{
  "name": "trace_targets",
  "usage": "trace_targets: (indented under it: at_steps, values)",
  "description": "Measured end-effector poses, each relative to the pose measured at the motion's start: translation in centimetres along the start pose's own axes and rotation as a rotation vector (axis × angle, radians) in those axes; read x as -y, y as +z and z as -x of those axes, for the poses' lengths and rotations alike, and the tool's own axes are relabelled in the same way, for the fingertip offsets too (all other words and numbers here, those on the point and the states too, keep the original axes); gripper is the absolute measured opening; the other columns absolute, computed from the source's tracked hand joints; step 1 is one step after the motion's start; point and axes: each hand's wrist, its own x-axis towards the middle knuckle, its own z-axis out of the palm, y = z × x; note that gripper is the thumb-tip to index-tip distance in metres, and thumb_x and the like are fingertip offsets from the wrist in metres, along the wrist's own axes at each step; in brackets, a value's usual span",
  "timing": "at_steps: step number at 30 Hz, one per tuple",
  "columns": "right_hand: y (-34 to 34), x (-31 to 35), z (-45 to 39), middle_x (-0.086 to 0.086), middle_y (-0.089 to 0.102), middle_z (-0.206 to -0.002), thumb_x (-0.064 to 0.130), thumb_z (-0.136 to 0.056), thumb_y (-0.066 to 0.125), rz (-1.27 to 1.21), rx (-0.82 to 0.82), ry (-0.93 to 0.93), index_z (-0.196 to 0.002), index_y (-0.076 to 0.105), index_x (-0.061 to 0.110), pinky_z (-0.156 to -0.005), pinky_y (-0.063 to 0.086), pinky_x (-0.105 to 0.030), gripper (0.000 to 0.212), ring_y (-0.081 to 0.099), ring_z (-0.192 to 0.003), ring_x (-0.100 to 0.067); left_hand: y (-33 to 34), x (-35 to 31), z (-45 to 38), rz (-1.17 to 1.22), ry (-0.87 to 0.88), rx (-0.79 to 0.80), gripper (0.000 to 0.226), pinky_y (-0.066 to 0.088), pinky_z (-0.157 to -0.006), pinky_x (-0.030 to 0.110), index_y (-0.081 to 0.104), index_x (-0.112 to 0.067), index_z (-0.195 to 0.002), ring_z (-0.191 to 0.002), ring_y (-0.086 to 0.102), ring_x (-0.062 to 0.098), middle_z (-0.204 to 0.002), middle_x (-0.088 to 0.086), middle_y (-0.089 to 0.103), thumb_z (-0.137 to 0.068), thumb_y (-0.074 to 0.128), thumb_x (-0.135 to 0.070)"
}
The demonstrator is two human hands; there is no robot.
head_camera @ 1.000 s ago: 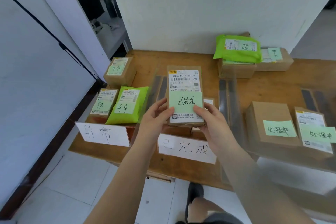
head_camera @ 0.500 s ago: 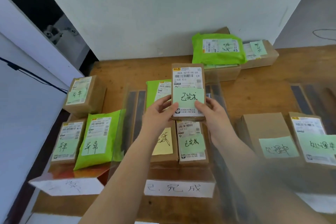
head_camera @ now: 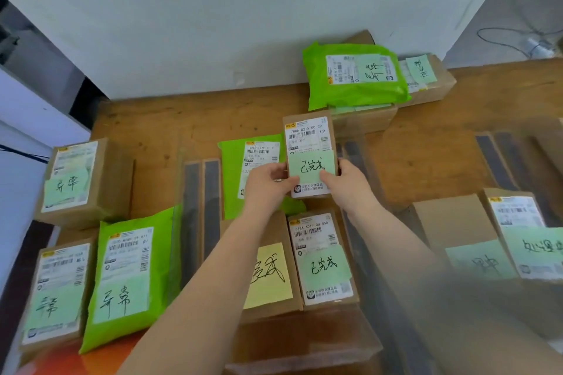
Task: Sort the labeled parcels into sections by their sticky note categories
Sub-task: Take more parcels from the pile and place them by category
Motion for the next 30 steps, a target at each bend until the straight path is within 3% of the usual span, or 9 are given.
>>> trace_targets:
  at_steps: [8,17,21,25,30]
  values:
    - [1.5,-1.4,-2.9,-0.012,0.059,-0.128,0.011,-0.093,0.051,0.092,-0.028,0.116,-0.127,0.047,0.006,-0.085,0.055,-0.037,0.035,0.06,-0.11,-0.026,0.8,0.9,-2.6,-0.186,-0.022,0.039,0.03,0.053,-0.087,0.04,0.067,-0.005,-0.109,-0.097,0.065,0.022,-0.108,0.009,0.07,-0.079,0.072,-0.011]
    - [1.9,-2.1,-3.9,-0.015,0.058,-0.127,0.005,-0.093,0.046,0.158,-0.053,0.186,-0.126,0.044,0.002,-0.069,0.047,-0.028,0.033,0.06,-0.109,-0.028,1.2,0.7,-3.1,-0.427,0.035,0.101,0.033,0.045,-0.083,0.032,0.065,-0.002,-0.109,-0.1,0.062,0.026,-0.106,0.013,0.069,-0.08,0.072,-0.016]
    - [1.6,-2.2,-3.6,-0.015,0.058,-0.124,0.002,-0.093,0.046,0.231,-0.104,0.137,-0.125,0.041,0.004,-0.058,0.043,-0.023,0.033,0.059,-0.109,-0.029,1.4,0.4,-2.9,-0.471,0.069,0.141,0.031,0.043,-0.078,0.027,0.066,-0.006,-0.111,-0.102,0.062,0.023,-0.107,0.009,0.069,-0.081,0.07,-0.015]
    - [2.0,-2.3,-3.5,-0.015,0.057,-0.125,0.003,-0.092,0.046,0.246,-0.068,0.155,-0.127,0.039,0.004,-0.07,0.048,-0.03,0.036,0.058,-0.11,-0.029,1.0,0.5,-2.7,-0.513,0.045,0.158,0.033,0.038,-0.074,0.024,0.064,-0.005,-0.113,-0.101,0.061,0.023,-0.109,0.01,0.068,-0.083,0.069,-0.016]
    - [2.3,-2.1,-3.4,-0.012,0.06,-0.124,0.006,-0.092,0.05,0.235,-0.027,0.105,-0.13,0.041,0.007,-0.055,0.042,-0.02,0.04,0.06,-0.106,-0.026,0.3,0.7,-2.8,-0.552,0.025,0.171,0.041,0.038,-0.074,0.025,0.059,-0.005,-0.12,-0.103,0.059,0.023,-0.112,0.01,0.066,-0.083,0.068,-0.02]
